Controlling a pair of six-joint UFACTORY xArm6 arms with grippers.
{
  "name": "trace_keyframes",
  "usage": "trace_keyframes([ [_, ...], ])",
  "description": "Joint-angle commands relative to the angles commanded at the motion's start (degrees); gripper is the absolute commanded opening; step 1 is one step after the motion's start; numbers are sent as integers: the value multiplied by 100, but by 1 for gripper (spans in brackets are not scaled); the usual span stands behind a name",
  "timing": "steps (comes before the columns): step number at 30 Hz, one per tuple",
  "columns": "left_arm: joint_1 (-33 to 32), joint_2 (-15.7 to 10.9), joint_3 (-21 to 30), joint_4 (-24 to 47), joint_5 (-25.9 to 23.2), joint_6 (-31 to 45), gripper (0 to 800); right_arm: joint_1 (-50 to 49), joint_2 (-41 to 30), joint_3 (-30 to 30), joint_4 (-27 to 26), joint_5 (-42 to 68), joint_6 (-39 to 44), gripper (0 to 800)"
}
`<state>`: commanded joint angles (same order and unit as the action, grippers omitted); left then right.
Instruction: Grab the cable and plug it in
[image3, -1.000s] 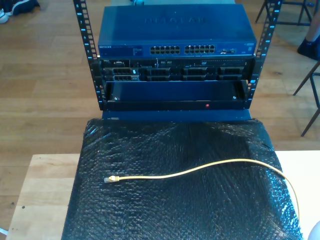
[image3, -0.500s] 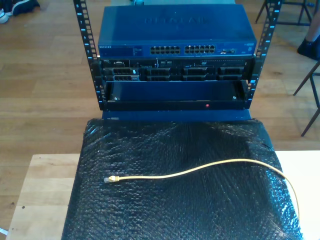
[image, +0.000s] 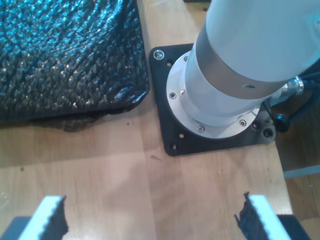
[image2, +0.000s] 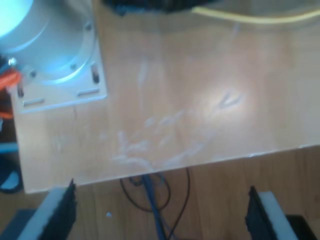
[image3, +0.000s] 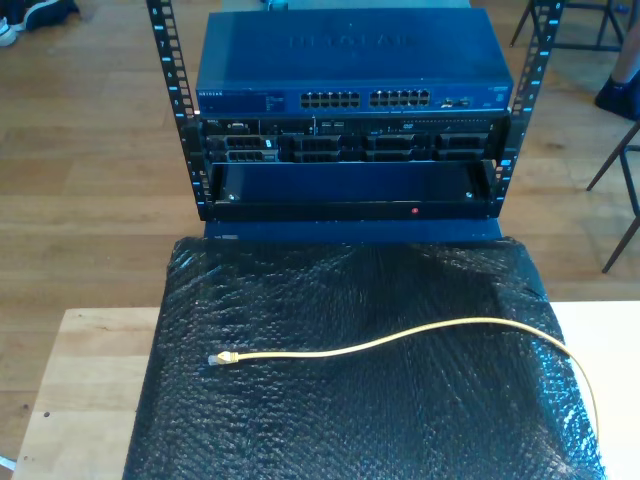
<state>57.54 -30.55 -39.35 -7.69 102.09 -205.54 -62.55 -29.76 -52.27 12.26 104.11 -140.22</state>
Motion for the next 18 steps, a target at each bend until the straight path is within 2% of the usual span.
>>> trace_keyframes([
  [5,-220,18,-62,-70,18,-273,800,299,413,-598,607,519,510,799],
  [11,-580,26,-141,-158,18,-651,800,440,457,-738,1301,686,958,796],
  [18,-976,114,-316,-378,62,-1073,800,1178,466,-976,1521,677,1705,796],
])
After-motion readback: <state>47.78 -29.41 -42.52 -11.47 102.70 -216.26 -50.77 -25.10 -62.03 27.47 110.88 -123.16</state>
